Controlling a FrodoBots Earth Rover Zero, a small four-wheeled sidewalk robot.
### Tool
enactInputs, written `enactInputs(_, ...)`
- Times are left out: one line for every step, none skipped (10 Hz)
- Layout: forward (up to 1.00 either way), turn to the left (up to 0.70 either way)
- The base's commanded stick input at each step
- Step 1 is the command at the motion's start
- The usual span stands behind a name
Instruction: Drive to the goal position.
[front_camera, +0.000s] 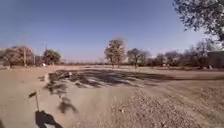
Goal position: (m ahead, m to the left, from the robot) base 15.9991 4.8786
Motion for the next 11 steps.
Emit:
enactInputs(0.70,0.00)
enactInputs(0.70,0.00)
enactInputs(0.70,0.00)
enactInputs(0.70,0.00)
enactInputs(0.70,0.00)
enactInputs(0.70,0.00)
enactInputs(0.70,0.00)
enactInputs(0.70,0.00)
enactInputs(0.70,0.00)
enactInputs(0.70,0.03)
enactInputs(0.70,0.13)
